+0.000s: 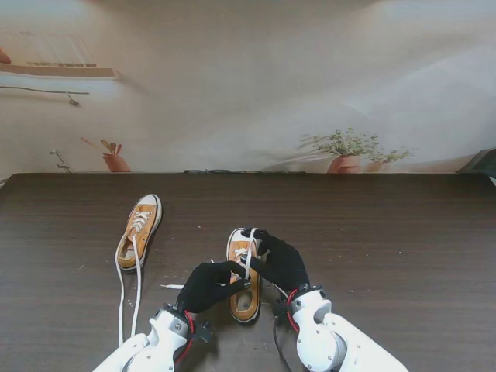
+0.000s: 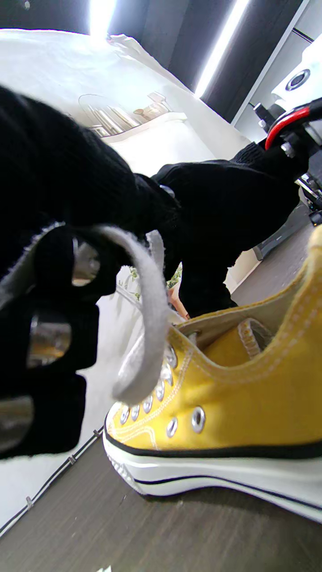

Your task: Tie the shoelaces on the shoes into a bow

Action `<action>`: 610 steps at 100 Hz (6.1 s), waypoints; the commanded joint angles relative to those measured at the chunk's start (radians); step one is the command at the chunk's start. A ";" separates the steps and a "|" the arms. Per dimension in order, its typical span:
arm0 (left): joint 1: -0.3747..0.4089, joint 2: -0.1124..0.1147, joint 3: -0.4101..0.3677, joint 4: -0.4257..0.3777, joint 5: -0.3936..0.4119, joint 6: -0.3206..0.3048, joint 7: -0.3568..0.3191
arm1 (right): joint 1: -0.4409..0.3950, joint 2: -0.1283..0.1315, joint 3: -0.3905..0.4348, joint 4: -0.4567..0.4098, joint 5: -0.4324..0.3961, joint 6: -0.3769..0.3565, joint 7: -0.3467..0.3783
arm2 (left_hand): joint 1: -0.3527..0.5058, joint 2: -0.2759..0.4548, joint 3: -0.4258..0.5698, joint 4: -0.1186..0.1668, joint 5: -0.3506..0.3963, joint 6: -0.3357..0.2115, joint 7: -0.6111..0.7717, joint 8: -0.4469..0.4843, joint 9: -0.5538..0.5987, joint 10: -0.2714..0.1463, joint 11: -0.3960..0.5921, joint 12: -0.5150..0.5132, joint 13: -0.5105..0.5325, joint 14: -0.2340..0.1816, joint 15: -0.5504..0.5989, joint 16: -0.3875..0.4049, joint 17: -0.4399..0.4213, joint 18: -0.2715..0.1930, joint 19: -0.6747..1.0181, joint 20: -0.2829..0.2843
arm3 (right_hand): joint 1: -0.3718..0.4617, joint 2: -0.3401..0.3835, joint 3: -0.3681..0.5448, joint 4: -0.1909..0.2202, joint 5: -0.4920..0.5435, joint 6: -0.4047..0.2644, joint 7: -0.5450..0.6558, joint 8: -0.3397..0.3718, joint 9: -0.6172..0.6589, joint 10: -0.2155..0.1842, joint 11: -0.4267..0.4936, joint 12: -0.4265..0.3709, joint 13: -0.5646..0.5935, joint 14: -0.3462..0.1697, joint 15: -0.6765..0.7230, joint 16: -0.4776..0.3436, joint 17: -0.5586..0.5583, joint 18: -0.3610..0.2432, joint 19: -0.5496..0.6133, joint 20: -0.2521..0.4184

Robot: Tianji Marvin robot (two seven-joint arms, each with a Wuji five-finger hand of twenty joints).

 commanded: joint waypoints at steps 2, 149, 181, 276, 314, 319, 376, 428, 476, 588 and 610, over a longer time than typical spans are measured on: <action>0.002 0.000 0.002 -0.005 0.005 0.008 -0.014 | -0.008 0.003 0.004 -0.014 0.011 -0.005 0.029 | 0.035 0.022 -0.025 0.016 0.015 0.001 0.007 -0.019 0.055 0.007 0.026 -0.004 0.028 0.021 0.058 -0.019 0.016 -0.072 0.252 0.006 | -0.057 0.029 -0.046 -0.027 0.010 -0.046 -0.017 0.018 -0.053 0.004 -0.045 -0.052 -0.038 -0.001 -0.049 -0.014 -0.041 -0.011 -0.035 -0.026; 0.012 0.005 -0.010 -0.016 0.017 0.015 -0.024 | -0.030 -0.028 0.063 -0.014 0.282 -0.202 0.120 | 0.037 0.024 -0.031 0.020 0.016 -0.002 0.014 -0.019 0.055 0.007 0.025 -0.002 0.028 0.018 0.060 -0.018 0.016 -0.072 0.252 0.009 | -0.112 0.044 0.312 0.001 0.368 -0.004 -0.040 0.052 -0.214 -0.162 -0.464 -0.303 -0.355 -0.124 -0.816 -0.342 -0.434 -0.253 -0.591 -0.491; 0.013 0.005 -0.007 -0.015 0.012 0.017 -0.025 | -0.032 -0.048 0.064 -0.017 0.538 -0.232 0.213 | 0.038 0.023 -0.032 0.021 0.016 -0.001 0.014 -0.019 0.055 0.007 0.025 -0.001 0.028 0.018 0.060 -0.019 0.016 -0.071 0.252 0.009 | -0.090 0.004 0.381 0.000 0.499 0.083 -0.049 0.036 -0.146 -0.187 -0.450 -0.299 -0.354 -0.153 -0.811 -0.340 -0.470 -0.346 -0.621 -0.536; 0.078 0.012 -0.118 -0.080 0.072 0.039 0.011 | -0.053 -0.088 0.077 -0.042 0.625 -0.302 0.122 | 0.025 0.027 -0.042 0.029 0.001 0.001 -0.005 -0.030 0.055 0.006 0.025 0.001 0.028 0.009 0.061 -0.019 0.016 -0.075 0.252 0.007 | 0.099 -0.215 0.541 -0.003 0.820 0.402 -0.044 -0.064 0.481 0.085 -0.275 -0.263 0.343 0.040 -0.406 -0.153 0.171 0.037 -0.186 -0.485; 0.057 0.007 -0.091 -0.066 0.048 0.047 0.008 | -0.043 -0.075 0.085 -0.015 0.477 -0.313 0.091 | 0.029 0.027 -0.044 0.031 0.004 0.006 -0.004 -0.030 0.055 0.006 0.025 0.002 0.028 0.009 0.061 -0.019 0.016 -0.072 0.252 0.007 | 0.420 -0.500 0.538 -0.146 0.725 0.338 0.177 -0.213 0.447 0.040 -0.167 -0.204 0.433 -0.032 0.071 0.018 0.517 0.034 0.226 -0.214; 0.056 0.007 -0.090 -0.067 0.045 0.048 0.006 | -0.044 -0.075 0.087 -0.019 0.474 -0.312 0.087 | 0.029 0.028 -0.045 0.031 0.003 0.006 -0.004 -0.031 0.055 0.006 0.025 0.002 0.028 0.009 0.061 -0.019 0.016 -0.071 0.252 0.007 | 0.480 -0.559 0.550 -0.152 0.705 0.334 0.226 -0.217 0.456 0.038 -0.159 -0.211 0.443 -0.049 0.104 0.013 0.544 0.013 0.233 -0.218; 0.050 0.010 -0.079 -0.057 0.044 0.038 -0.011 | -0.051 -0.075 0.104 -0.025 0.362 -0.302 0.010 | 0.033 0.032 -0.050 0.030 0.003 0.005 -0.004 -0.031 0.055 0.008 0.024 0.003 0.028 0.014 0.061 -0.020 0.016 -0.068 0.252 0.008 | 0.810 -0.770 0.727 -0.130 0.762 0.268 0.112 -0.045 0.487 -0.009 -0.173 -0.262 0.442 -0.132 0.054 -0.123 0.615 -0.039 0.024 -0.377; 0.036 0.010 -0.061 -0.044 0.032 0.029 -0.024 | -0.093 -0.071 0.117 -0.121 0.625 -0.280 0.126 | 0.037 0.035 -0.056 0.030 0.004 0.007 -0.001 -0.031 0.055 0.010 0.024 0.004 0.028 0.016 0.061 -0.020 0.016 -0.067 0.252 0.008 | 1.002 -0.846 0.789 -0.241 0.846 0.255 0.076 0.084 0.591 0.008 -0.273 -0.316 0.438 -0.073 0.031 -0.111 0.531 0.050 0.007 -0.835; 0.040 0.011 -0.063 -0.047 0.034 0.026 -0.026 | -0.150 -0.033 0.137 -0.246 0.804 -0.160 0.278 | 0.041 0.039 -0.062 0.030 0.002 0.009 -0.004 -0.033 0.055 0.012 0.023 0.004 0.028 0.018 0.061 -0.020 0.016 -0.065 0.252 0.008 | 0.902 -0.644 0.789 -0.140 0.888 0.150 0.097 0.216 0.516 -0.063 -0.025 -0.084 0.448 -0.091 0.502 0.256 0.785 -0.325 0.678 -0.067; 0.041 0.024 -0.046 -0.054 0.059 -0.006 -0.061 | -0.043 0.055 0.091 -0.064 -0.193 -0.077 -0.038 | 0.050 0.047 -0.076 0.031 -0.002 0.013 -0.014 -0.039 0.055 0.012 0.023 0.006 0.028 0.018 0.061 -0.019 0.015 -0.063 0.252 0.008 | 0.480 -0.394 0.578 -0.177 0.509 0.176 -0.083 -0.002 0.114 -0.098 0.320 0.193 0.460 -0.423 0.822 0.232 0.826 -0.630 0.774 0.036; 0.038 0.025 -0.039 -0.053 0.056 0.001 -0.066 | -0.046 0.040 0.100 -0.061 -0.134 -0.130 -0.033 | 0.052 0.049 -0.078 0.030 -0.002 0.016 -0.016 -0.041 0.055 0.013 0.022 0.006 0.028 0.018 0.061 -0.019 0.015 -0.061 0.252 0.008 | 0.350 -0.304 0.542 -0.084 0.374 0.213 -0.064 0.027 0.238 -0.135 0.360 0.247 0.463 -0.441 0.844 0.364 0.839 -0.642 0.774 0.147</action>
